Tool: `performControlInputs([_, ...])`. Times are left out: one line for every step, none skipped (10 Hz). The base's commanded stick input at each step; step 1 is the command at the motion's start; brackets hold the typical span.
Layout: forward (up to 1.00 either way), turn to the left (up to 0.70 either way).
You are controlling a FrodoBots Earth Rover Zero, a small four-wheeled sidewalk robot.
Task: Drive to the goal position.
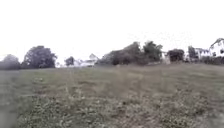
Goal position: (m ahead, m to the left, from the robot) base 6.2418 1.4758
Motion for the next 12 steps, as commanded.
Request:
performControlInputs([0.50,0.00])
performControlInputs([0.50,0.00])
performControlInputs([0.50,0.00])
performControlInputs([0.50,0.00])
performControlInputs([0.50,0.00])
performControlInputs([0.50,0.00])
performControlInputs([0.50,0.00])
performControlInputs([0.50,0.00])
performControlInputs([0.50,0.00])
performControlInputs([0.50,0.00])
performControlInputs([0.50,0.00])
performControlInputs([0.50,0.00])
